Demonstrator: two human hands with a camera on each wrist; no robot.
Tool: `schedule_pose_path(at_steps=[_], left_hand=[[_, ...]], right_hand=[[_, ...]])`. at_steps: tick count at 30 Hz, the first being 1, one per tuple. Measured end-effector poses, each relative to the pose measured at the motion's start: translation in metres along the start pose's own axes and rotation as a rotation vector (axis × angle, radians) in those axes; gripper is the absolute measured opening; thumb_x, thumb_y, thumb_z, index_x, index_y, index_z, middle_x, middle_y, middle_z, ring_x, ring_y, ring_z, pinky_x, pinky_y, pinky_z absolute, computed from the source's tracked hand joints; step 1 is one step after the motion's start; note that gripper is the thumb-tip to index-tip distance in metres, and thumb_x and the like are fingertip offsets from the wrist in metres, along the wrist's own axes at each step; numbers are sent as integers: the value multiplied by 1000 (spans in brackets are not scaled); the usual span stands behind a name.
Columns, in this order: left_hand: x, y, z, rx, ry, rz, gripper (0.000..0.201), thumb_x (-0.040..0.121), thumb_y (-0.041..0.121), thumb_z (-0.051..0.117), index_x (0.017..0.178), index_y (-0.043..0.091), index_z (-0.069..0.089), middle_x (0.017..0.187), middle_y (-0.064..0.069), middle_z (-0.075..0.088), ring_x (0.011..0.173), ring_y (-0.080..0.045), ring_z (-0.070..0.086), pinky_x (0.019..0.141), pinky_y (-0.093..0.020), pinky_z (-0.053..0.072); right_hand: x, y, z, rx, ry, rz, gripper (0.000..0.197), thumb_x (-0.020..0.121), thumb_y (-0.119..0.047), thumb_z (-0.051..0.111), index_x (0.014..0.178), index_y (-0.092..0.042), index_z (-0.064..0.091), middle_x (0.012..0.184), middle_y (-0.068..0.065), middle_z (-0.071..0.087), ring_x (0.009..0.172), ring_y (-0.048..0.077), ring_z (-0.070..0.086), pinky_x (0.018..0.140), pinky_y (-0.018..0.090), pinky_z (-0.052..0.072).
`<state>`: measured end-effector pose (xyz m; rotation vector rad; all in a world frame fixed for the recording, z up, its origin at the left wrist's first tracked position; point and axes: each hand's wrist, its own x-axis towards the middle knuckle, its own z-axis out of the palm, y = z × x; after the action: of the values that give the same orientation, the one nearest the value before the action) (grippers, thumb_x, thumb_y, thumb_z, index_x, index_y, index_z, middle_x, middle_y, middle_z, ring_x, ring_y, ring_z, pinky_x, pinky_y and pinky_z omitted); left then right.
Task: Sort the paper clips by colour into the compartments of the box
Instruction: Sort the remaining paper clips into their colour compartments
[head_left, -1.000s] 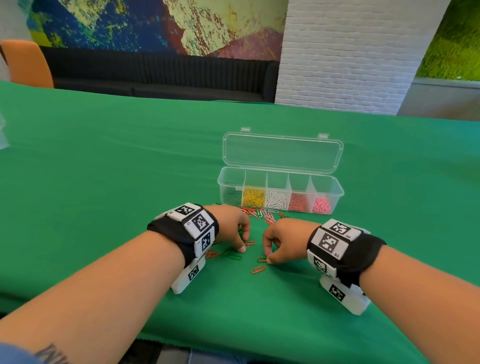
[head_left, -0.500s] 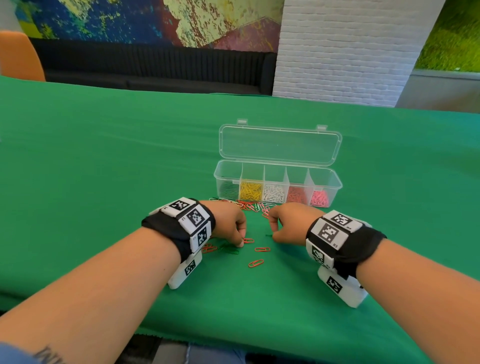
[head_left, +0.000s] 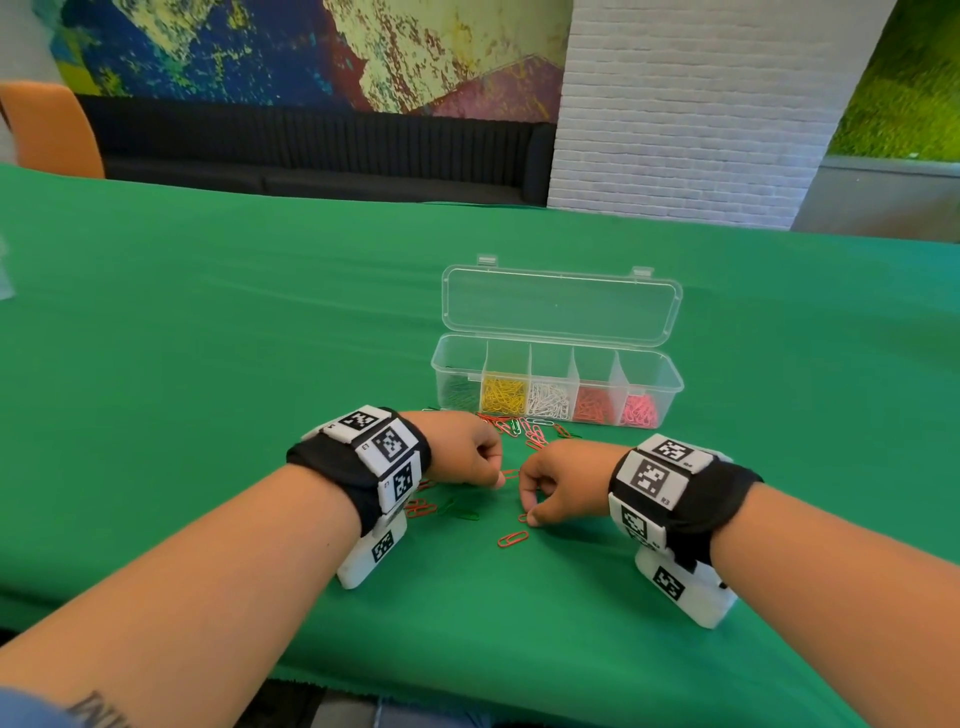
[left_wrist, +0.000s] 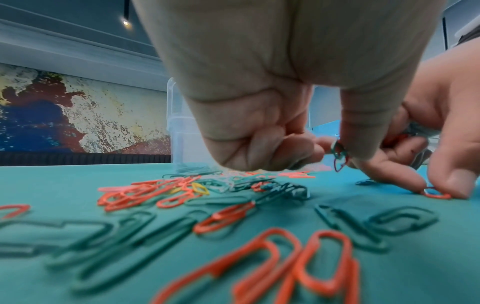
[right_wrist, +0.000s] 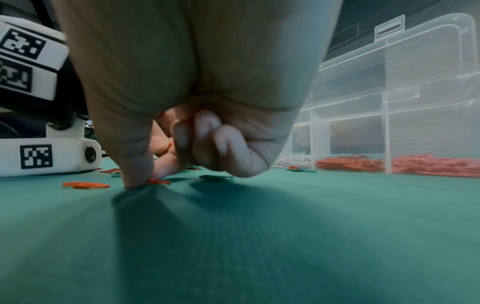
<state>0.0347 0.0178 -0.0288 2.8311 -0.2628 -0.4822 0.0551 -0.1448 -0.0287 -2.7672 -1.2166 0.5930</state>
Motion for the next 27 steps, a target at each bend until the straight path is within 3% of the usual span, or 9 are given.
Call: schedule_pose_path(at_steps=[2,6,10,14,17,21,24,27], left_hand=[[-2,-1,-1,-15,-1,-8,18,88,37,60,77,25,51,69,12,51,59,-5,44,56,-21,37],[-8,-6,-7,-88,20,-30,19,86,33,61,73,25,50,66,12,50,58,-7,43,57,-22,37],[-14,-18,-12,-340,73,-75,19,82,18,61,67,23,50,63,11,57,55,-12,40,55,-23,35],[-21,-26,-12,-457,99,-86,22,81,11,59,67,23,47,78,0,64,65,-16,45,56,-25,35],[-19,-29,-11,-644,133,-86,18,84,5,59,79,21,53,75,-1,58,54,-13,37,50,-23,30],[-18,-27,-12,-926,99,-152,26,92,-2,44,99,16,61,61,1,45,46,-8,35,45,-18,30],[-21,-26,-14,-1161,56,-194,37,94,-3,31,91,8,65,61,0,41,47,-8,35,42,-15,32],[-25,-30,-15,-1347,14,-240,38,92,-2,25,85,3,62,64,-2,42,47,-10,39,39,-15,37]], right_hand=[[0,2,1,-1,5,11,25,84,-22,62,64,-28,49,55,-10,41,48,0,37,45,10,27],[0,4,1,18,-13,27,25,83,-20,61,63,-27,48,53,-10,44,46,0,38,41,6,29],[0,4,1,37,-31,24,24,83,-18,61,63,-27,49,54,-11,45,43,-2,40,41,4,29],[0,5,3,44,-20,36,23,80,-17,59,62,-26,50,54,-10,47,47,-1,41,48,11,34],[0,5,3,38,-21,33,25,81,-17,59,61,-26,48,56,-11,46,50,-1,40,50,12,33],[0,4,1,25,-7,28,15,88,-18,50,74,-18,49,69,-4,48,61,11,42,52,14,33],[1,5,2,12,22,67,16,93,-20,42,78,-15,43,73,2,44,69,18,38,52,19,29],[2,7,3,49,57,86,20,95,-20,38,75,-17,37,66,-2,35,63,17,32,53,23,26]])
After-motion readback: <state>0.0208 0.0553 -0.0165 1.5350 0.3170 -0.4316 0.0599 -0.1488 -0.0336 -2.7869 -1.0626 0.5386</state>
